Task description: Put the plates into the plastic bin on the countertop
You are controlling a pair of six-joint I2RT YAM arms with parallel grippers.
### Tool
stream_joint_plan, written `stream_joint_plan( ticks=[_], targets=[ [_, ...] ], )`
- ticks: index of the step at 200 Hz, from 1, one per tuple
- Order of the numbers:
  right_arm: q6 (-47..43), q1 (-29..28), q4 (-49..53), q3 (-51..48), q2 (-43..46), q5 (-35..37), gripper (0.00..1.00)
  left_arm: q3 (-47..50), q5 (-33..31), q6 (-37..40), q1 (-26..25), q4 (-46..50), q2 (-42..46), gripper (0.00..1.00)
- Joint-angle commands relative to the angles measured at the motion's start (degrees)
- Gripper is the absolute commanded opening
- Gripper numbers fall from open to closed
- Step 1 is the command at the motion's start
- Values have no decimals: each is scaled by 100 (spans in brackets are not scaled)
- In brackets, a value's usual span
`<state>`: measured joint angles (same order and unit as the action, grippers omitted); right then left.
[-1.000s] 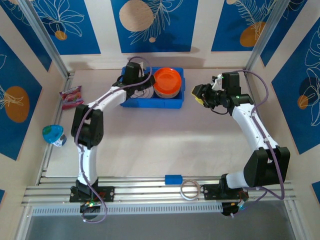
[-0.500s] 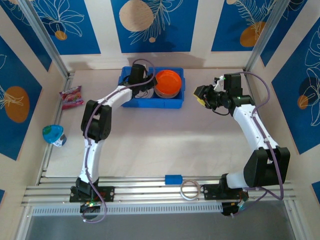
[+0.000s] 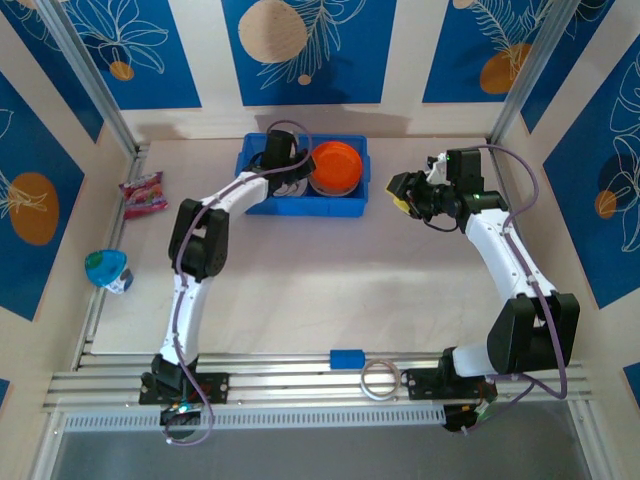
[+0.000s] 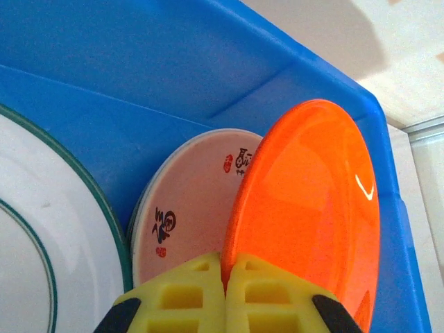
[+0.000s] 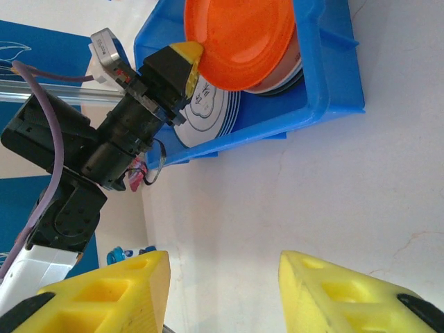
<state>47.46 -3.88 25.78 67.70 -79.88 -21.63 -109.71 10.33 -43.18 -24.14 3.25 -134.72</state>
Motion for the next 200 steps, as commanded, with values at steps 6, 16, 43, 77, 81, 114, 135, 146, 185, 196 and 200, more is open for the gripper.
stream_joint_plan(
  ticks=[6, 16, 43, 77, 81, 114, 135, 146, 185, 196, 200],
  targets=[
    [-54, 6, -98, -82, -102, -189, 46, -321, -109, -68, -78, 173, -184, 0],
    [-65, 1, -115, -82, -102, -188, 46, -352, -140, -63, -90, 230, -204, 0],
    [-45, -7, -143, -82, -143, -214, 46, -516, -163, -68, -97, 422, -296, 0],
    [-52, -84, -178, -56, -204, -177, 46, -672, -162, -77, -108, 606, -391, 18],
    [-53, -93, -171, -53, -209, -180, 46, -674, -169, -77, -108, 611, -393, 20],
    [-59, -140, -179, -3, -256, -159, 46, -723, -224, -16, -108, 720, -363, 35],
    [-75, -172, -153, 32, -260, -107, 46, -714, -297, 58, -115, 772, -284, 46],
    [-89, -192, -152, 48, -272, -75, 46, -654, -391, 142, -123, 761, -194, 54],
    [-106, -300, -152, 87, -320, -1, 46, -627, -575, 439, -126, 785, 113, 68],
    [-124, -345, -122, 123, -319, 33, 46, -644, -598, 477, -126, 822, 166, 70],
    [-136, -358, -111, 144, -317, 50, 46, -652, -602, 497, -126, 830, 181, 72]
  ],
)
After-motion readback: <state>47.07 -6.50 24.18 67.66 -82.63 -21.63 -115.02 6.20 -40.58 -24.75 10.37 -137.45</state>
